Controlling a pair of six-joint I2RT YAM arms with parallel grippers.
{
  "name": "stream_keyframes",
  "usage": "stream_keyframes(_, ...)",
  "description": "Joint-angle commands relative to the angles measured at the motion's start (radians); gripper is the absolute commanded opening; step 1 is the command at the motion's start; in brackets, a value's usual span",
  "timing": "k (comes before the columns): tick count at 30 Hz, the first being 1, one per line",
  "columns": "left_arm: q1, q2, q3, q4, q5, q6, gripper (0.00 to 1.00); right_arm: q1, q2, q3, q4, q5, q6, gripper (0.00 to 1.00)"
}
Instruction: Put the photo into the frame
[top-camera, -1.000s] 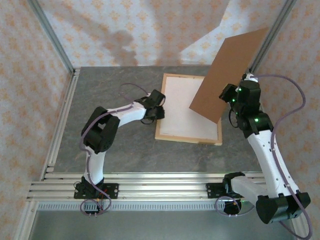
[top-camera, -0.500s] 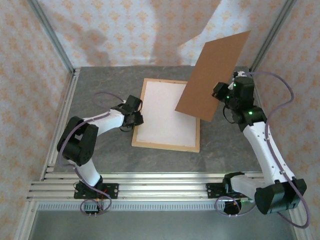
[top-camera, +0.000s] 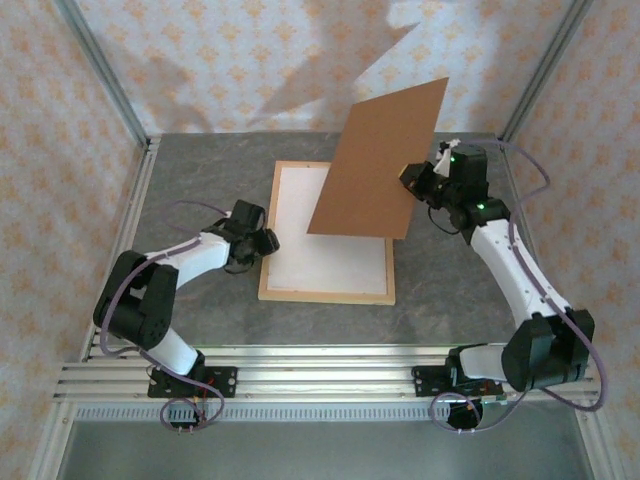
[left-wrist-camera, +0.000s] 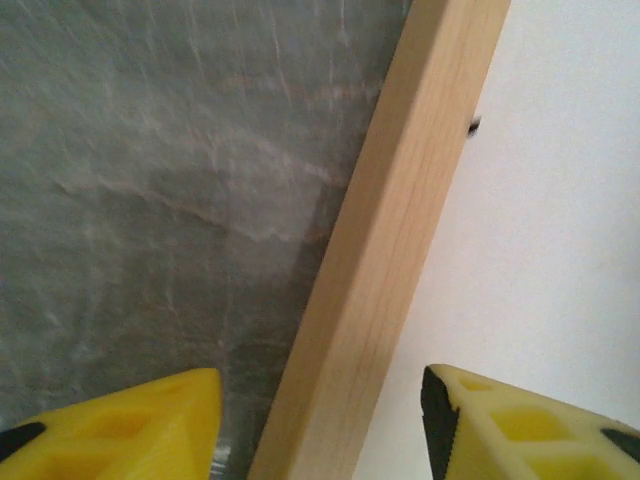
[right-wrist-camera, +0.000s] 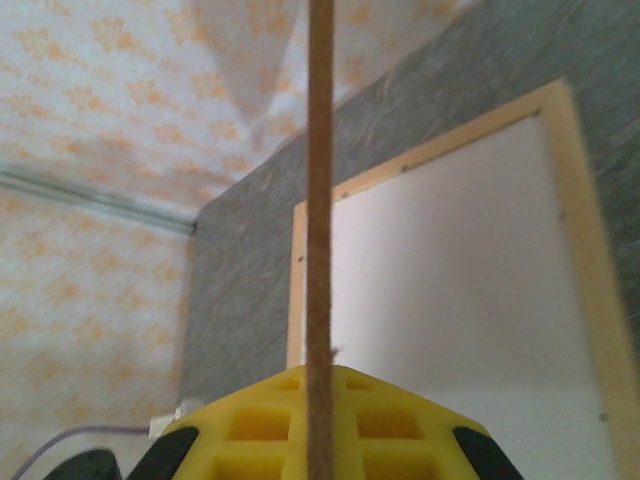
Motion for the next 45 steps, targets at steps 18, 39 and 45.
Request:
stream_keyframes(18, 0.163, -0.007, -0.050, 0.267, 0.206, -0.113, 1.00, 0.105, 0.098, -0.170, 0.278, -0.207, 0.108, 0.00)
stream_keyframes(39, 0.155, 0.047, -0.109, 0.427, 0.301, -0.186, 1.00, 0.117, 0.176, -0.222, 0.252, -0.248, 0.052, 0.00)
stream_keyframes(45, 0.139, 0.043, -0.113, 0.430, 0.297, -0.189, 1.00, 0.119, 0.187, -0.230, 0.218, -0.256, 0.022, 0.00)
